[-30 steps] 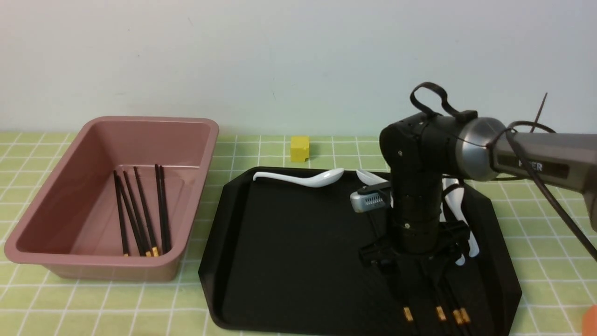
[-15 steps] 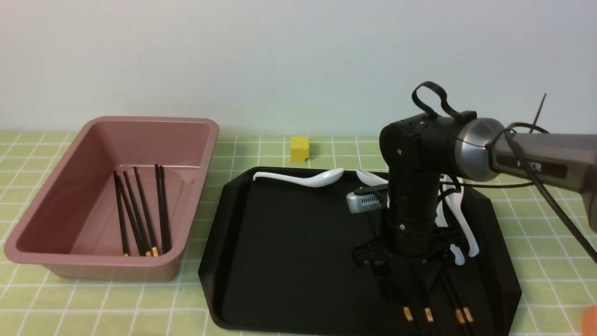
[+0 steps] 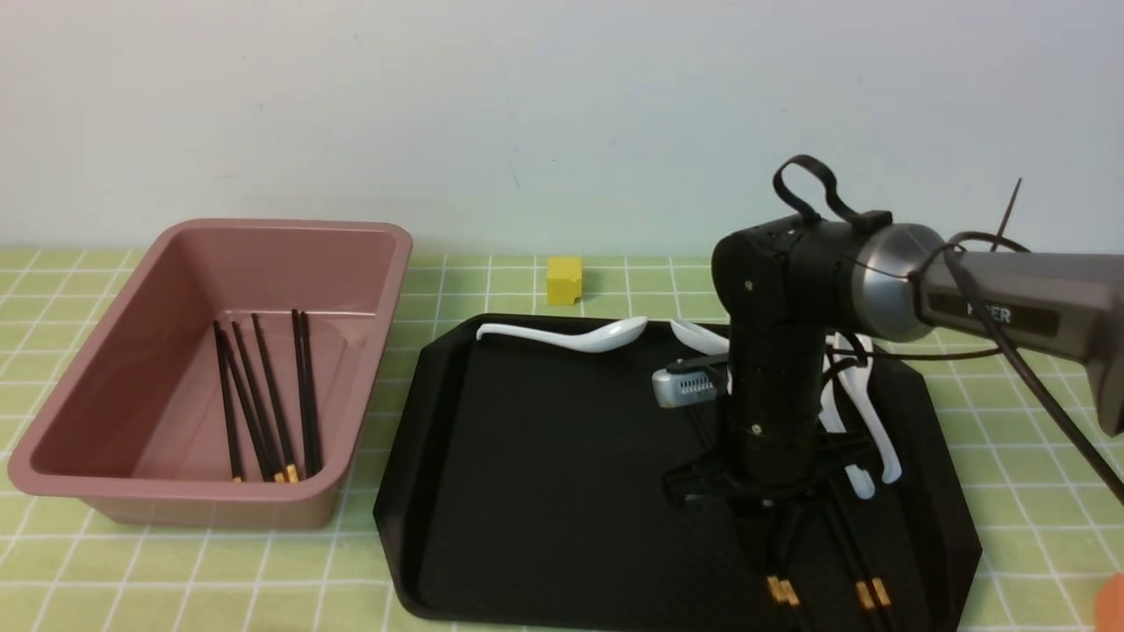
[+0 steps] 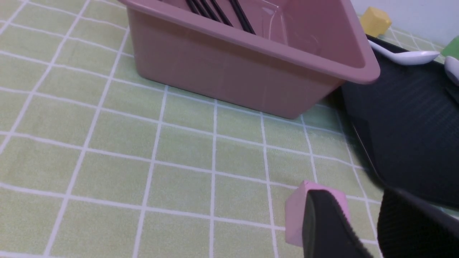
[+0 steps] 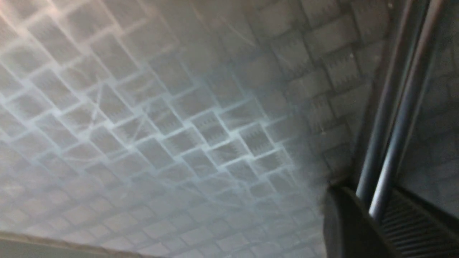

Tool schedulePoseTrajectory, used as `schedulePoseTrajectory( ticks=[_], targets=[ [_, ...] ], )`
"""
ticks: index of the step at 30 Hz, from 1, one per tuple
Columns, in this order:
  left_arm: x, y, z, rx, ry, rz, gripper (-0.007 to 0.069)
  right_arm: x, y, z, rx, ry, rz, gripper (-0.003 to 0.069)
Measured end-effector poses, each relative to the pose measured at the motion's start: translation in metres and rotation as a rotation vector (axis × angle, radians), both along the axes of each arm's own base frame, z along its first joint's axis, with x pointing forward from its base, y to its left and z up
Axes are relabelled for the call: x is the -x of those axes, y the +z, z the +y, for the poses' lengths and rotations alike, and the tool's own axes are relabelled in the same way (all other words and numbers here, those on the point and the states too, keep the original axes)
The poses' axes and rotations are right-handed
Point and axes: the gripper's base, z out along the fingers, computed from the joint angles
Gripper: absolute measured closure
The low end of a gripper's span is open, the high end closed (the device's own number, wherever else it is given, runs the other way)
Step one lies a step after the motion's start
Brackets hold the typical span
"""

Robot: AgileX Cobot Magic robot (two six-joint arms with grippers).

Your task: On green tablecloth take chopsticks from black tray and put them in box.

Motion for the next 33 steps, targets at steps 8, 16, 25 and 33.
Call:
schedulePoseTrajectory(
  ticks=[8, 16, 25, 33],
  targets=[
    [0.000, 0.000, 0.000, 0.000, 0.000, 0.000, 0.0386, -0.001, 0.017, 0.004, -0.063, 0.018, -0.040, 0.0524],
    [0.000, 0.000, 0.000, 0.000, 0.000, -0.001, 0.0386, -0.008, 0.114, 0.042, -0.492, 0.062, -0.192, 0.0524],
    [0.000, 0.000, 0.000, 0.000, 0.000, -0.001, 0.0386, -0.017, 0.142, 0.149, -0.954, 0.195, -0.490, 0.0524],
    [0.000, 0.000, 0.000, 0.000, 0.000, -0.001, 0.0386, -0.026, 0.074, 0.219, -0.994, 0.177, -0.686, 0.0470]
  ],
)
